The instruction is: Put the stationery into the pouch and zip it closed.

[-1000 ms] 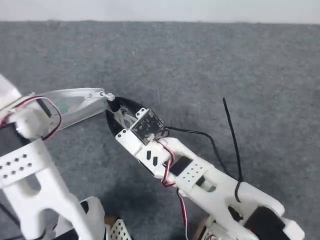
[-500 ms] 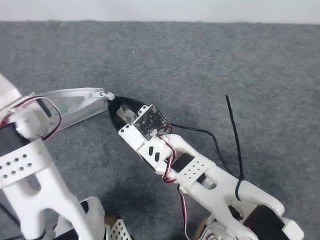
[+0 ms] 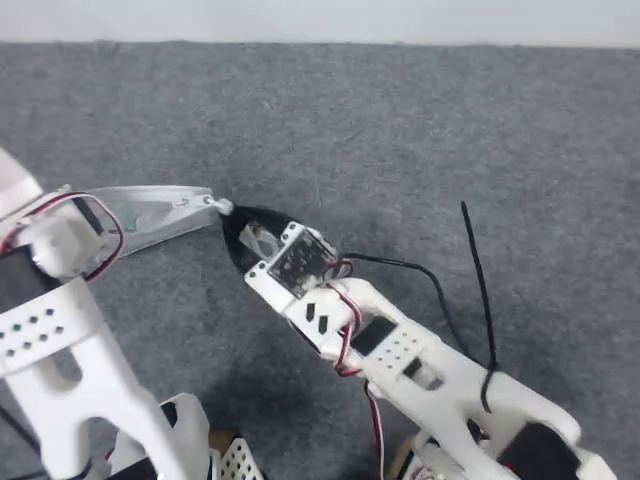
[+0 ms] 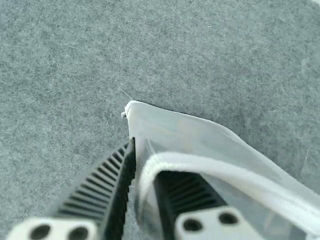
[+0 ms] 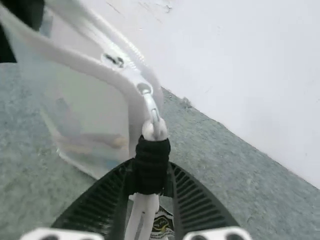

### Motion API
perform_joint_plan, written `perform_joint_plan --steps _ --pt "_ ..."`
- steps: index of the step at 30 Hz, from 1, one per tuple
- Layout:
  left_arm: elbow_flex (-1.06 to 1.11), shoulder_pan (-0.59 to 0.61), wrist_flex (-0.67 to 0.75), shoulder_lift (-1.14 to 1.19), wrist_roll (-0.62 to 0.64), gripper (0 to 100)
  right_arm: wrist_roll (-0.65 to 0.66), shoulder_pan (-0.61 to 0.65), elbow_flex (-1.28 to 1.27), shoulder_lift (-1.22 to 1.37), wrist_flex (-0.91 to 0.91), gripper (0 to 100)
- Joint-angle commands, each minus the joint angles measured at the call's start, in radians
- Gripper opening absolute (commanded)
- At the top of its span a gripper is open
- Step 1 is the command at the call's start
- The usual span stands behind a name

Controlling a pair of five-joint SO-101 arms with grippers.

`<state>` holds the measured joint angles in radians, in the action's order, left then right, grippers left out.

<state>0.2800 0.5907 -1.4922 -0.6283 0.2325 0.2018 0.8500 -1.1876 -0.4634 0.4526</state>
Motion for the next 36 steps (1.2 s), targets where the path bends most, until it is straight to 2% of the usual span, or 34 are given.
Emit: perform_joint_plan --steps 1,9,14,18,21,29,32,36 --pt "-0.010 0.002 0.038 -0.002 0.017 13 0.020 0.033 0.002 -0.111 -0.096 0.6" --pt "-0.002 -0.023 0.038 0.000 0.020 23 0.020 0.113 0.002 -0.226 -0.427 0.6" --pt "0.070 -0.091 0.109 -0.005 0.015 30 0.115 0.171 0.000 -0.286 -0.585 0.6" --pt "0.099 -0.146 0.155 -0.008 0.011 31 0.127 0.200 0.000 -0.315 -0.654 0.6" --pt "0.099 -0.218 0.152 -0.008 -0.048 31 0.127 0.220 0.000 -0.334 -0.699 0.6" --pt "0.101 -0.454 0.098 -0.008 -0.201 31 0.124 0.231 0.000 -0.433 -0.780 0.6" --pt "0.110 -0.503 0.084 -0.009 -0.210 31 0.124 0.231 0.000 -0.490 -0.817 0.6" --pt "0.107 -0.562 0.037 -0.009 -0.284 31 0.124 0.229 -0.002 -0.559 -0.854 0.6"
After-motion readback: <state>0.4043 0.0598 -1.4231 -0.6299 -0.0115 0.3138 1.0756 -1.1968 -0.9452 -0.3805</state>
